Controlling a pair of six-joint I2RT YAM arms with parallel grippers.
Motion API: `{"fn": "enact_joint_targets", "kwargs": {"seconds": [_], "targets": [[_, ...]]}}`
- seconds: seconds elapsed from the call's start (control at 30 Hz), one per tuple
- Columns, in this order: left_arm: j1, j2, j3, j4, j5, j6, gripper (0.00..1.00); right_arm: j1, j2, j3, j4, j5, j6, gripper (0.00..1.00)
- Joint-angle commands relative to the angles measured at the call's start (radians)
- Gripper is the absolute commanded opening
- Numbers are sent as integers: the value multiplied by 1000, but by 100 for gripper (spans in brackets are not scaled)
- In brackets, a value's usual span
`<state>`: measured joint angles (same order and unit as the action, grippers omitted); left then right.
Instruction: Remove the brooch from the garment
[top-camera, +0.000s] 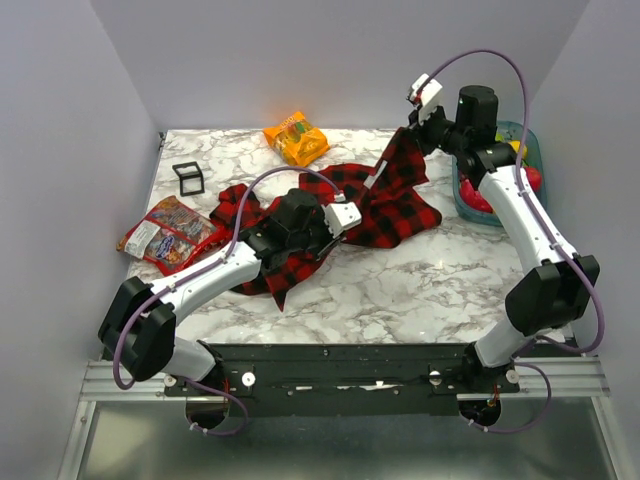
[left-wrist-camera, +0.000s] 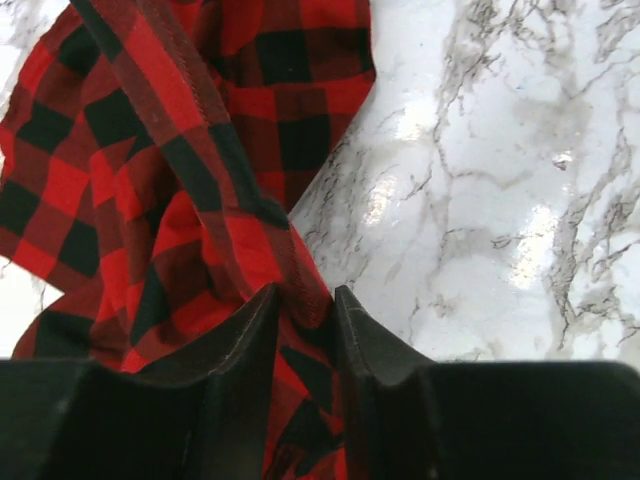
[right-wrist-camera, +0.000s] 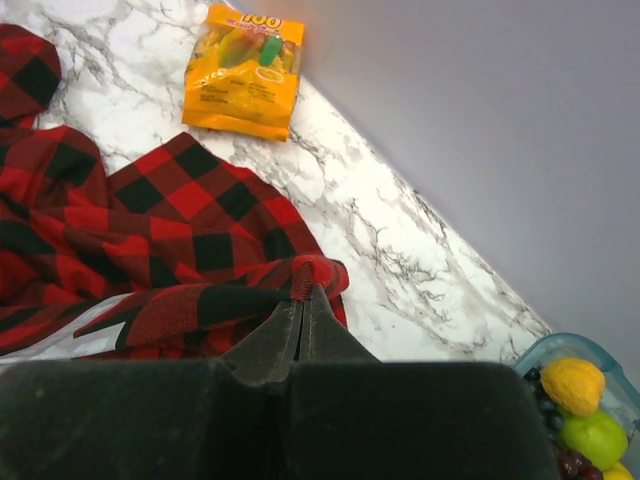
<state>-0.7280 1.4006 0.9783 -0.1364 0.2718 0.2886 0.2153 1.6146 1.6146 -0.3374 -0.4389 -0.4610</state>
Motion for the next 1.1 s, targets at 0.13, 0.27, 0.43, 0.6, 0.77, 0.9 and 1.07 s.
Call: {"fn": "enact_joint_targets", "kwargs": {"seconds": [0.13, 0.27, 0.43, 0.6, 0.77, 0.9, 1.07], "targets": [[71, -9, 10, -14, -46, 4, 0, 6, 88, 106, 1, 5, -2, 2], [134, -15, 26, -51, 12, 15, 0, 4, 206, 215, -81, 28, -59, 39], [268, 21, 91, -168, 217, -29, 0, -16, 208, 221, -256, 52, -336, 62], [344, 25, 132, -224, 282, -2, 0, -99, 102, -116, -213, 43, -673, 64], [407, 26, 157, -256, 288, 24, 0, -142, 97, -294, -221, 71, -932, 64], [435, 38, 181, -290, 285, 60, 0, -142, 152, -318, -215, 97, -1068, 64], [466, 49, 218, -324, 267, 90, 0, -142, 203, -346, -180, 117, -1177, 64]]}}
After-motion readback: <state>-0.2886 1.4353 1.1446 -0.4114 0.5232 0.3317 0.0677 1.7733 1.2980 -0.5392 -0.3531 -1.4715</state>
